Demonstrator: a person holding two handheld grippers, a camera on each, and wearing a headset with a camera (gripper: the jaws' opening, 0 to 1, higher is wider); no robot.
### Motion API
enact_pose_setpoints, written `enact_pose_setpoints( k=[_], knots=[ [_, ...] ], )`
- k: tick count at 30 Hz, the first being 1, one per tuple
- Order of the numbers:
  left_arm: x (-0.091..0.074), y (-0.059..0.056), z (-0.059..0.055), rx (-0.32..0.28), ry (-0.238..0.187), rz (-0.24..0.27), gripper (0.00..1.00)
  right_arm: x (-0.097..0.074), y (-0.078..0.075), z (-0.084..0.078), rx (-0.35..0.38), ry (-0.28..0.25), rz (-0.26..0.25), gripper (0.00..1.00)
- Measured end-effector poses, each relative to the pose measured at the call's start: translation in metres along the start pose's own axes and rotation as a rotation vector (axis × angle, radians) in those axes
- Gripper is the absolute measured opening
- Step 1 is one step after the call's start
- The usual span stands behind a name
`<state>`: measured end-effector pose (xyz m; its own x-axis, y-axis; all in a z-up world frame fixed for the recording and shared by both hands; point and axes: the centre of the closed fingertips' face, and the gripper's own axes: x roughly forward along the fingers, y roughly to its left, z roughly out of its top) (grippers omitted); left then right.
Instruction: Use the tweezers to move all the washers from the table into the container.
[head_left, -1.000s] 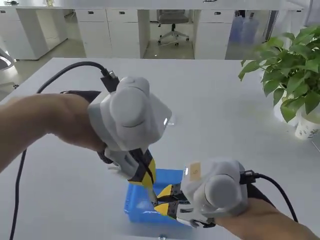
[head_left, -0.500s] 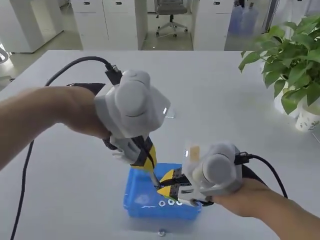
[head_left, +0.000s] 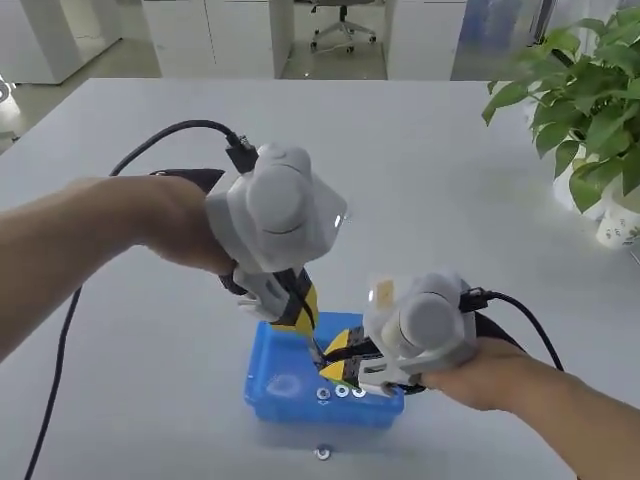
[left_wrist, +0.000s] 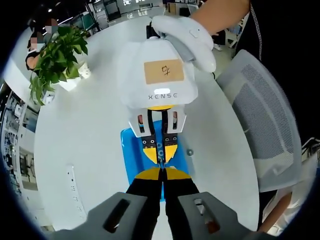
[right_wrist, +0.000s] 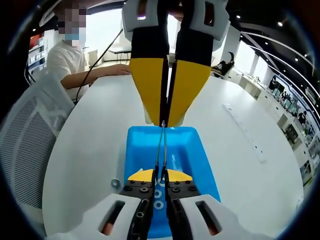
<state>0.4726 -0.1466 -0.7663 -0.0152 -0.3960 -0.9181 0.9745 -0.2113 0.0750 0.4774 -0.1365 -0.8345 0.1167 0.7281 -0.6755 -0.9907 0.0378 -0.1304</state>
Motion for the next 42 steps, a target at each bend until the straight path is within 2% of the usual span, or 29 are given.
enact_pose_setpoints(
  k=[9, 25, 32, 42],
  knots=[
    [0.007, 0.003, -0.005, -0.013, -0.006, -0.014, 0.03, 0.009, -0.003, -0.006, 0.002, 0.013, 0.015, 0.08],
    [0.015, 0.003, -0.008, -0.025, -0.004, -0.029, 0.03, 0.016, -0.001, -0.012, -0.021, 0.037, 0.027, 0.09],
    [0.011, 0.002, -0.006, -0.024, -0.005, -0.026, 0.03, 0.012, -0.001, -0.009, -0.022, 0.030, 0.019, 0.09],
    [-0.004, -0.005, 0.001, -0.013, -0.003, -0.017, 0.03, 0.003, 0.004, 0.004, -0.038, 0.010, 0.002, 0.09]
  ],
)
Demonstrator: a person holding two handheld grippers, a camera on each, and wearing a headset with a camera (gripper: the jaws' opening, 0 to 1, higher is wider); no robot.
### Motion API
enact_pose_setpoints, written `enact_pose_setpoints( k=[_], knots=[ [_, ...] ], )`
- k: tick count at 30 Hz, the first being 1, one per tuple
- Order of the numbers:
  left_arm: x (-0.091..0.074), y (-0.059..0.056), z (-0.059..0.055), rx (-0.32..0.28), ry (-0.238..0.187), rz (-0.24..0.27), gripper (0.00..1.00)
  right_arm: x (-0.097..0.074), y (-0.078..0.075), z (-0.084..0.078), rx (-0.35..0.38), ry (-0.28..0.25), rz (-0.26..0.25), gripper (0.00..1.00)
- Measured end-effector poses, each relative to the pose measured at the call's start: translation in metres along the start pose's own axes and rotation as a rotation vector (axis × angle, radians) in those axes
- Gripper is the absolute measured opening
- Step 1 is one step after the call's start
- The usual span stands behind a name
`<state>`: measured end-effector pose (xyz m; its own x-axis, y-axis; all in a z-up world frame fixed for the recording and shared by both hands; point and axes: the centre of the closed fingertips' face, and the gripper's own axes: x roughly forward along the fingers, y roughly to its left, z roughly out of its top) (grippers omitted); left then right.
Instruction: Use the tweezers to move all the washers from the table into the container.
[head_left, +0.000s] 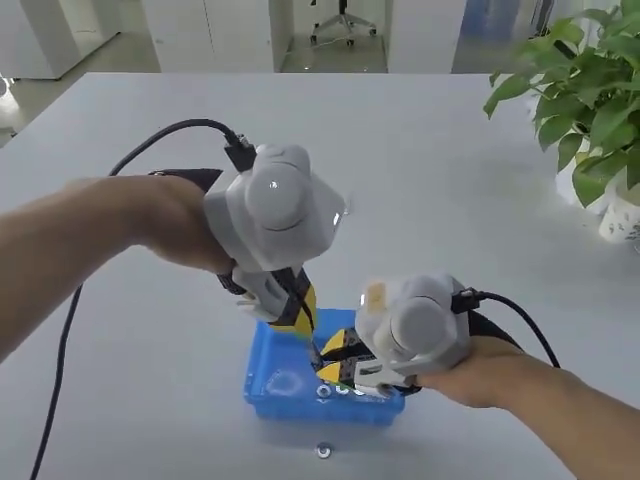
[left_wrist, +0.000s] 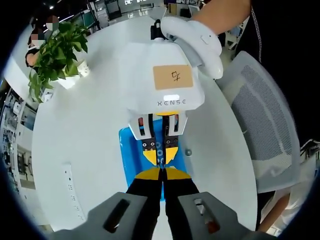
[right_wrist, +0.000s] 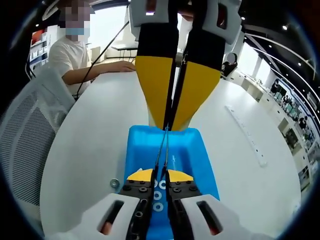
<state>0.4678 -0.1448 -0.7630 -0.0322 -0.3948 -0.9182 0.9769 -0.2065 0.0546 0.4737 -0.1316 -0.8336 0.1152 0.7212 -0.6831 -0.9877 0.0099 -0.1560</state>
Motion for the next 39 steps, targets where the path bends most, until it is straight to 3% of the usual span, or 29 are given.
enact_pose_setpoints(
  k=[6, 21, 39],
  knots=[
    [-0.010, -0.005, 0.005, 0.001, 0.000, 0.006, 0.03, -0.007, 0.003, 0.011, 0.000, -0.023, -0.010, 0.10],
    [-0.029, -0.031, 0.018, 0.002, -0.006, 0.008, 0.02, -0.022, 0.029, 0.030, 0.027, -0.069, -0.022, 0.11],
    [-0.020, -0.059, 0.024, -0.011, -0.011, -0.008, 0.02, -0.022, 0.061, 0.027, 0.049, -0.069, 0.007, 0.11]
  ],
)
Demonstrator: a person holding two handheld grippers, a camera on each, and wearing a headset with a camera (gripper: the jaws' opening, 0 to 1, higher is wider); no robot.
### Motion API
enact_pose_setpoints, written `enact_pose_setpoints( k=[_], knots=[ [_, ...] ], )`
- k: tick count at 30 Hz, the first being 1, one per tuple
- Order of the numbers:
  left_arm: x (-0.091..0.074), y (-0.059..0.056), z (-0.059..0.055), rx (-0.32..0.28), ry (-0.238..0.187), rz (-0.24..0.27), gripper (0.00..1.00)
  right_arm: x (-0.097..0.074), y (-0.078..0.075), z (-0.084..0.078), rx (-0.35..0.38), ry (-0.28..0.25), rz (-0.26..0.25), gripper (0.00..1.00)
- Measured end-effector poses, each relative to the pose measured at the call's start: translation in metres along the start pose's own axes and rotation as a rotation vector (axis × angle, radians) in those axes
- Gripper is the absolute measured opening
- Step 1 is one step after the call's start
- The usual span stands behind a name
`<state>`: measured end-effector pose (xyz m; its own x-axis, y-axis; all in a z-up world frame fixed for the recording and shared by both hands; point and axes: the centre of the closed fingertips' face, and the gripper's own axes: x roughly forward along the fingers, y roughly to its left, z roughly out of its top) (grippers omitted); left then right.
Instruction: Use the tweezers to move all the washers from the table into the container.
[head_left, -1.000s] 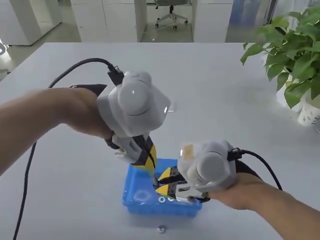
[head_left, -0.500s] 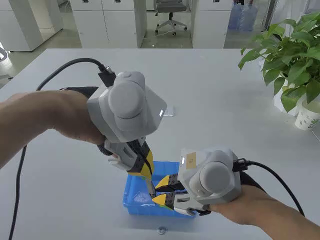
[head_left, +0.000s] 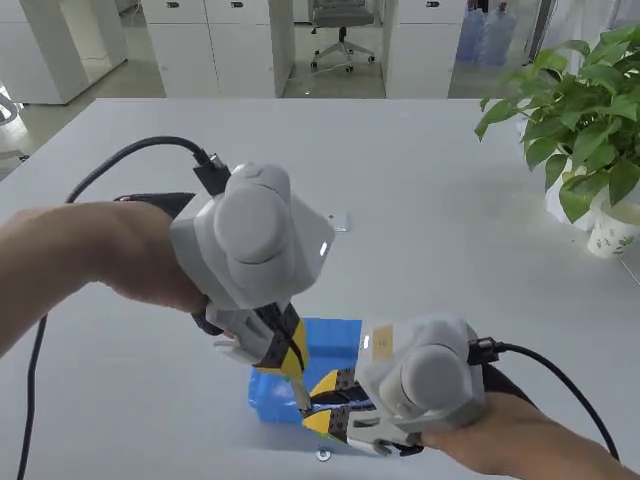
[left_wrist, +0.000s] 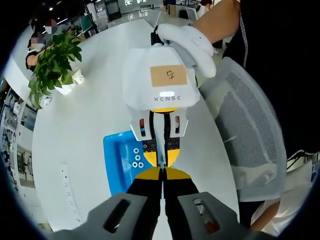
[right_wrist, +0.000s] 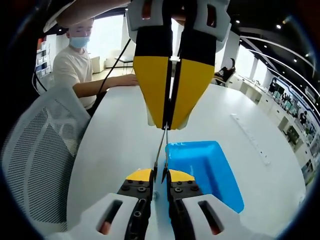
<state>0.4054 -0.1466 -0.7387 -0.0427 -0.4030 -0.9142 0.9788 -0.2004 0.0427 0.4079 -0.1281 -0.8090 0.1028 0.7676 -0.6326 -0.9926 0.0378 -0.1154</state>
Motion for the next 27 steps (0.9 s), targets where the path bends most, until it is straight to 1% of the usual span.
enact_pose_setpoints(
  k=[5, 12, 16, 19, 27],
  knots=[
    [0.005, -0.007, 0.002, -0.014, -0.006, -0.004, 0.02, 0.001, 0.009, -0.005, 0.013, 0.003, 0.002, 0.11],
    [0.012, -0.013, 0.003, -0.032, -0.022, -0.002, 0.02, 0.003, 0.016, -0.011, 0.024, 0.006, -0.002, 0.11],
    [0.019, -0.016, 0.001, -0.037, -0.027, -0.003, 0.02, 0.005, 0.020, -0.018, 0.018, 0.024, 0.009, 0.11],
    [0.023, -0.016, 0.000, -0.038, -0.033, 0.004, 0.02, 0.007, 0.020, -0.022, 0.015, 0.033, 0.008, 0.11],
    [0.029, -0.014, -0.003, -0.043, -0.029, 0.014, 0.02, 0.011, 0.018, -0.028, 0.017, 0.044, 0.009, 0.11]
  ],
)
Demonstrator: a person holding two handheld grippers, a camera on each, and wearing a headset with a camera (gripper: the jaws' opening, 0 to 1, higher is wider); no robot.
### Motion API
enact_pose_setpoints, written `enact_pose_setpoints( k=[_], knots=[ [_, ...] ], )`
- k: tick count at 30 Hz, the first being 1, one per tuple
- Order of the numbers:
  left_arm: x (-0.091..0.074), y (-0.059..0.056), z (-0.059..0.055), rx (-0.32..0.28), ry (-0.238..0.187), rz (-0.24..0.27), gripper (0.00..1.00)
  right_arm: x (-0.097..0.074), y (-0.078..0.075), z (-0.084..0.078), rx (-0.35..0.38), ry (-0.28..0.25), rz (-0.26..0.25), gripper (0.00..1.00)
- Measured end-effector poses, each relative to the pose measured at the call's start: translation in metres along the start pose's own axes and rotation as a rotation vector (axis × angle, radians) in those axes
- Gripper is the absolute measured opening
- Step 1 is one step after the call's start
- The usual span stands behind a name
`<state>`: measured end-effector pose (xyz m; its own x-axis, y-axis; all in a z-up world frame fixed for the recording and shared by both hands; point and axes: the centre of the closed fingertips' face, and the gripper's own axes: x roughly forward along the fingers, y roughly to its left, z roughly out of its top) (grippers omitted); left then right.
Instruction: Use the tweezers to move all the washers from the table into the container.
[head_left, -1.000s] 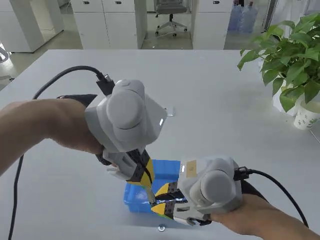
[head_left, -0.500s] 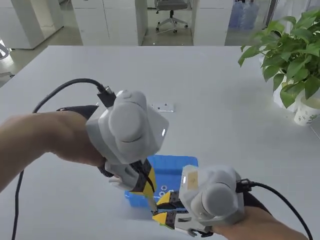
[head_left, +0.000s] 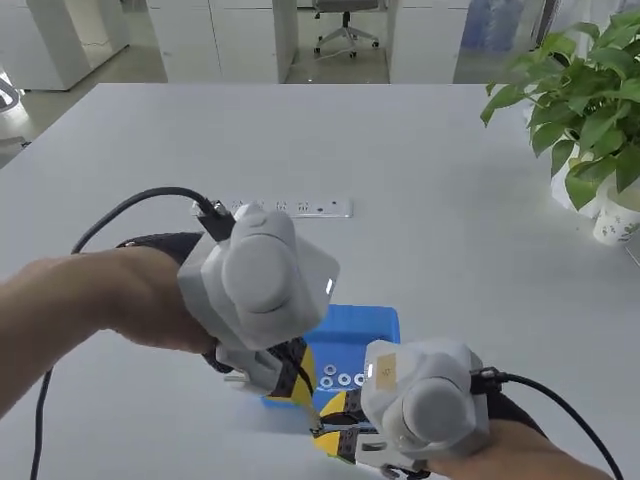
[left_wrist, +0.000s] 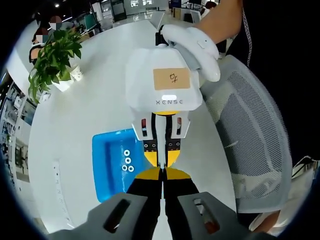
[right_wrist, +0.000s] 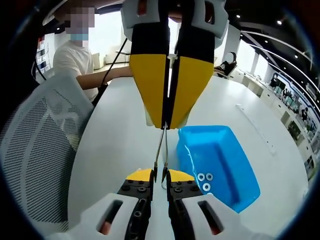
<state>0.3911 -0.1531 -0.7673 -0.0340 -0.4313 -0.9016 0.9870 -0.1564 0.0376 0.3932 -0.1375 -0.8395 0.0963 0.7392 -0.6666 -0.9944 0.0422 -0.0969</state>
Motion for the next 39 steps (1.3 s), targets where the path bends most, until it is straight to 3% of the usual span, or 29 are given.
enact_pose_setpoints(
  k=[25, 39],
  knots=[
    [0.014, 0.007, -0.009, -0.004, 0.012, 0.000, 0.03, 0.013, -0.007, -0.010, 0.003, 0.009, 0.008, 0.11],
    [0.020, 0.008, -0.008, 0.002, 0.017, -0.010, 0.03, 0.016, -0.006, -0.016, 0.006, 0.016, 0.019, 0.11]
  ],
)
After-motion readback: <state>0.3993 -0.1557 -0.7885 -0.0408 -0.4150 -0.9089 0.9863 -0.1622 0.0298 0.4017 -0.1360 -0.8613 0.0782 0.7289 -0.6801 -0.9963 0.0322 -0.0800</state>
